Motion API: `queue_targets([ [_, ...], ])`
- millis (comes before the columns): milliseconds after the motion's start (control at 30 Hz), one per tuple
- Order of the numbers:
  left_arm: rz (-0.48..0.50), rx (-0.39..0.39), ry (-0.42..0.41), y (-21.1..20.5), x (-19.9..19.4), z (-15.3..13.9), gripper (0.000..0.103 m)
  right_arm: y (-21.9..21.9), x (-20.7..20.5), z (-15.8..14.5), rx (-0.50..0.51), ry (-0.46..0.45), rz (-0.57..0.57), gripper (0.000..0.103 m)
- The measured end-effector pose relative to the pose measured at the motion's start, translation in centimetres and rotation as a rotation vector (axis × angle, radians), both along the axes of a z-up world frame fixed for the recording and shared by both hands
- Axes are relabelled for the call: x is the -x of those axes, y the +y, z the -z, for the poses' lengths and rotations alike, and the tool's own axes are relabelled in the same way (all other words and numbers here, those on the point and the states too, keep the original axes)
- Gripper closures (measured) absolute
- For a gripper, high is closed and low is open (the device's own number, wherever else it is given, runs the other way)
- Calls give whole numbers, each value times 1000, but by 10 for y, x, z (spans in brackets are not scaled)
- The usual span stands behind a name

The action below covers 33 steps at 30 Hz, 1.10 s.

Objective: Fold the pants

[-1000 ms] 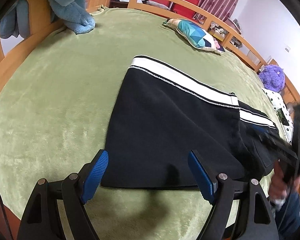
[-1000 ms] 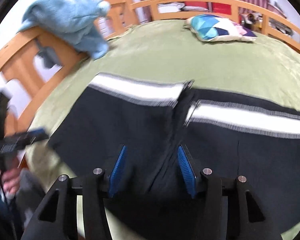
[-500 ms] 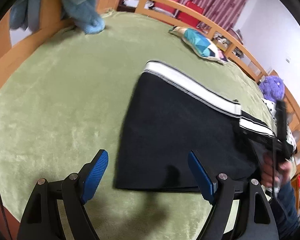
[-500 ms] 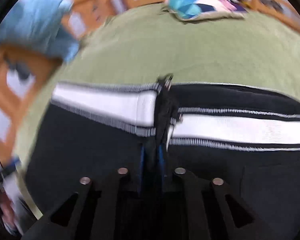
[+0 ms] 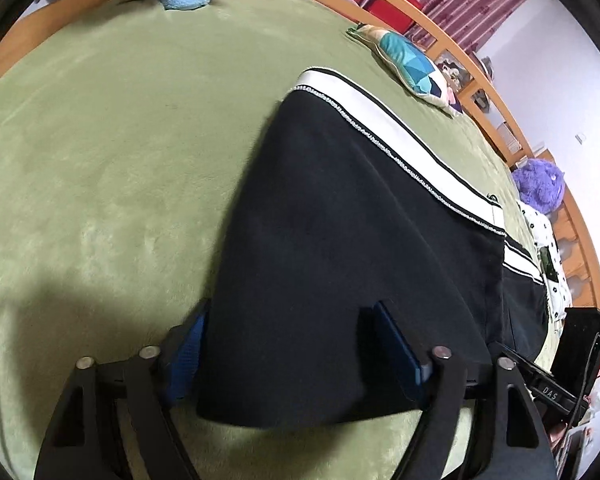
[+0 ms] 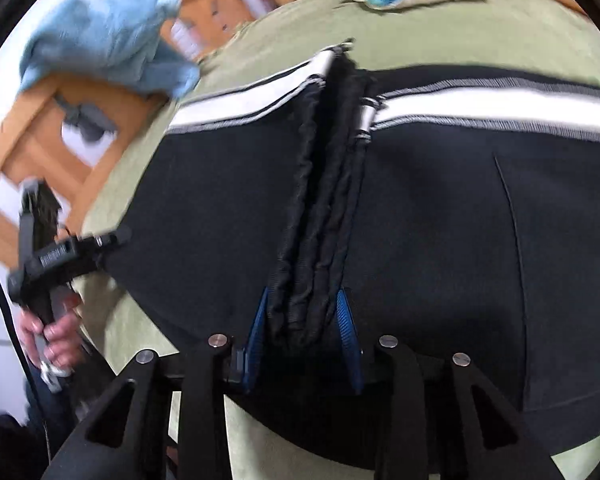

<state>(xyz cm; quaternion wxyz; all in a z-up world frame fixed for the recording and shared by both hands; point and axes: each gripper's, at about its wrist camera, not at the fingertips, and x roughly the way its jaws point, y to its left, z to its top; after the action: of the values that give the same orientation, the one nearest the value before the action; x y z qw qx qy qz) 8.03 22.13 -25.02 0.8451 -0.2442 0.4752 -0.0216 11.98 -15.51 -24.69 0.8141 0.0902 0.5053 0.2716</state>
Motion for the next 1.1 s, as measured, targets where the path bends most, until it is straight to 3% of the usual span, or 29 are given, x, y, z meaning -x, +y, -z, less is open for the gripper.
queue_targets([
  [33,-8,-5,11,0,-1,0,34,-4,3,2,-25,4,28,68],
  [100,-11,-20,17,0,-1,-4,63,-2,7,0,-4,-18,34,68],
  [167,34,-76,-18,-5,2,-19,84,0,11,-4,19,-26,32,68],
  [200,42,-97,-39,-8,4,-27,86,0,10,-5,20,-23,33,68],
  [400,71,-275,-137,-50,2,-105,87,-11,-2,-11,14,23,36,67],
  [533,95,-385,-160,-93,-2,-156,87,-41,-1,-40,44,-31,59,65],
  [767,212,-594,-243,-227,-4,-243,87,-155,4,-84,124,-129,147,65],
  [867,296,-599,-271,-291,-10,-263,87,-213,11,-102,147,-180,213,65],
  [1000,436,-591,-301,-393,-30,-266,87,-282,30,-110,143,-204,307,60],
  [1100,550,-495,-300,-460,-48,-254,83,-336,45,-107,130,-189,382,59],
])
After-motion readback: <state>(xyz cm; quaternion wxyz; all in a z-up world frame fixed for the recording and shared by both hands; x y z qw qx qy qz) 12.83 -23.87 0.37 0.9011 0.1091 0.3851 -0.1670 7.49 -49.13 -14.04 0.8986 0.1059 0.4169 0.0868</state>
